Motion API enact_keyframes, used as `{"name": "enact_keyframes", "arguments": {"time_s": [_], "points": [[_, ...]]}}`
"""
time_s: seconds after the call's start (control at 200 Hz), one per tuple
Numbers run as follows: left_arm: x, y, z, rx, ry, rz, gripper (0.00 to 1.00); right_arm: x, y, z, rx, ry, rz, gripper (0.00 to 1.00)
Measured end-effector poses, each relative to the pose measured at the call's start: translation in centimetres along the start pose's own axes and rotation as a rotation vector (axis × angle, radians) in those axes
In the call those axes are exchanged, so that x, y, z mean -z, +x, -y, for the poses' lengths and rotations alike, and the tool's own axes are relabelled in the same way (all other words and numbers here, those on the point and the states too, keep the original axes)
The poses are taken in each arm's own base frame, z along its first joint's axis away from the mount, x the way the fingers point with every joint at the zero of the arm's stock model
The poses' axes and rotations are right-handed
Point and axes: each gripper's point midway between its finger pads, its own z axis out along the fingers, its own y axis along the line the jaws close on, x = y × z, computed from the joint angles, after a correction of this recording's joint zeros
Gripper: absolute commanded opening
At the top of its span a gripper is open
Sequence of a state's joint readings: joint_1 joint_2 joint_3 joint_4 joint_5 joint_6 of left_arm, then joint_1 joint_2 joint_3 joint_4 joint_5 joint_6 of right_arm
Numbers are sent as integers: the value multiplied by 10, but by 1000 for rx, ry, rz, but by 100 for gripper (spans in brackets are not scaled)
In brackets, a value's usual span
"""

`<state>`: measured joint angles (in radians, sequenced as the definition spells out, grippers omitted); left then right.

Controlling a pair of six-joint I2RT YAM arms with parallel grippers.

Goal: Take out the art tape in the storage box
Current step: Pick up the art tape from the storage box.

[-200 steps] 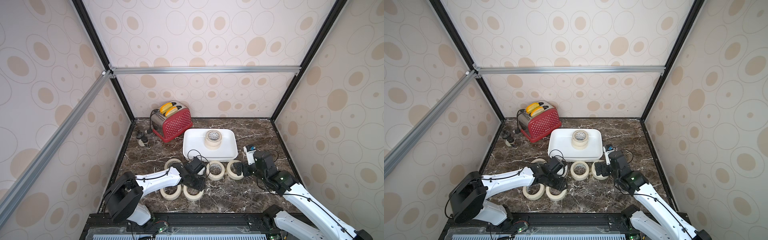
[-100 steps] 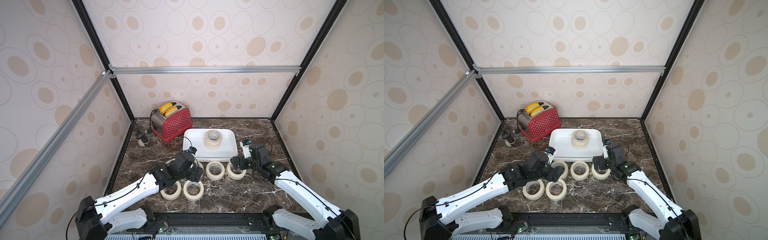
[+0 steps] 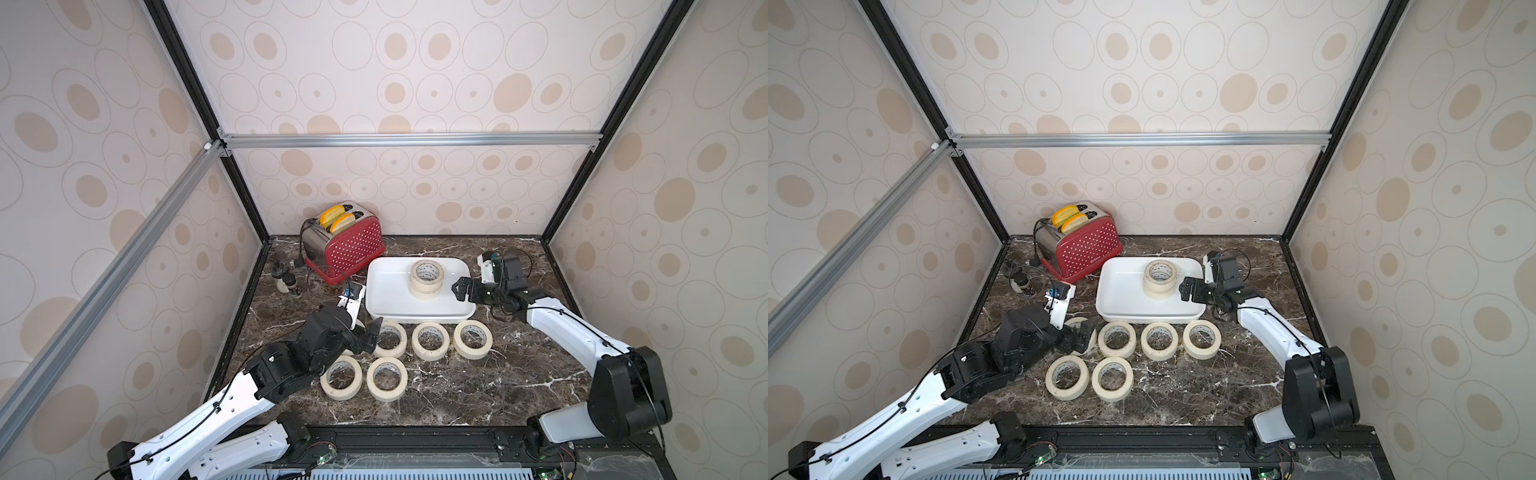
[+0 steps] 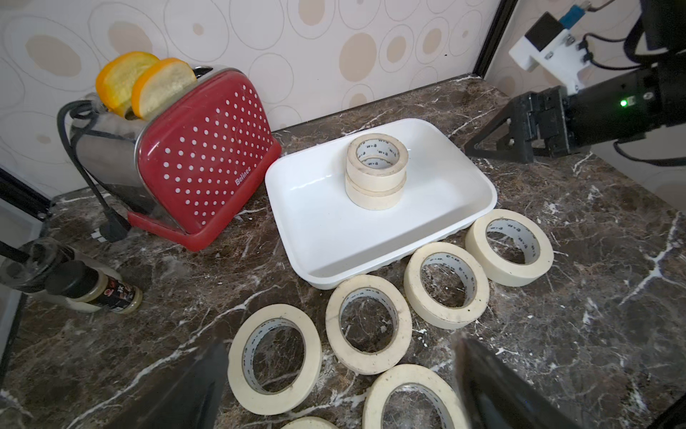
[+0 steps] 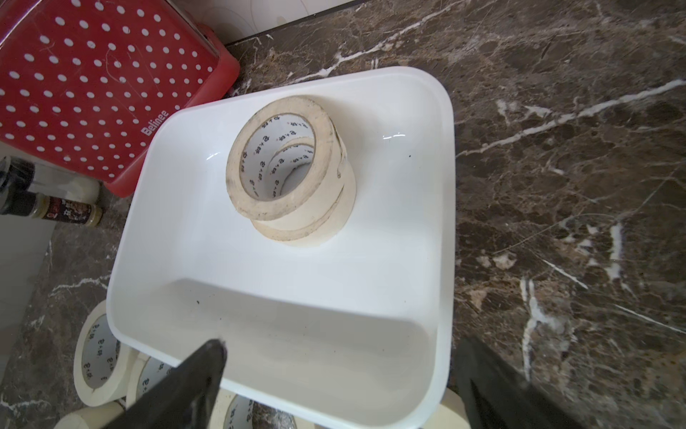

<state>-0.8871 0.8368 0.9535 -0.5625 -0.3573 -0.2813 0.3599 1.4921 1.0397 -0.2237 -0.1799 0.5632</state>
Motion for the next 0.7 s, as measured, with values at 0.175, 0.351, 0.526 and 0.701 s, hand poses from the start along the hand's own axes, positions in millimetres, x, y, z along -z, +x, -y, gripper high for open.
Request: {"name": "enact_keyframes", "arguments": {"time_s": [0.175, 0.351, 0.526, 0.701], "points": [[-5, 9, -8, -67, -48, -10, 99, -27, -18, 4, -67, 11, -7, 99], [-9, 22, -10, -113, -64, -32, 99, -57, -34, 5, -94, 12, -20, 90], [-5, 21, -12, -111, -62, -14, 99, -83, -37, 6, -109, 3, -57, 81], [-4, 18, -13, -119, -62, -3, 99, -105, -42, 4, -116, -24, -87, 77]]}}
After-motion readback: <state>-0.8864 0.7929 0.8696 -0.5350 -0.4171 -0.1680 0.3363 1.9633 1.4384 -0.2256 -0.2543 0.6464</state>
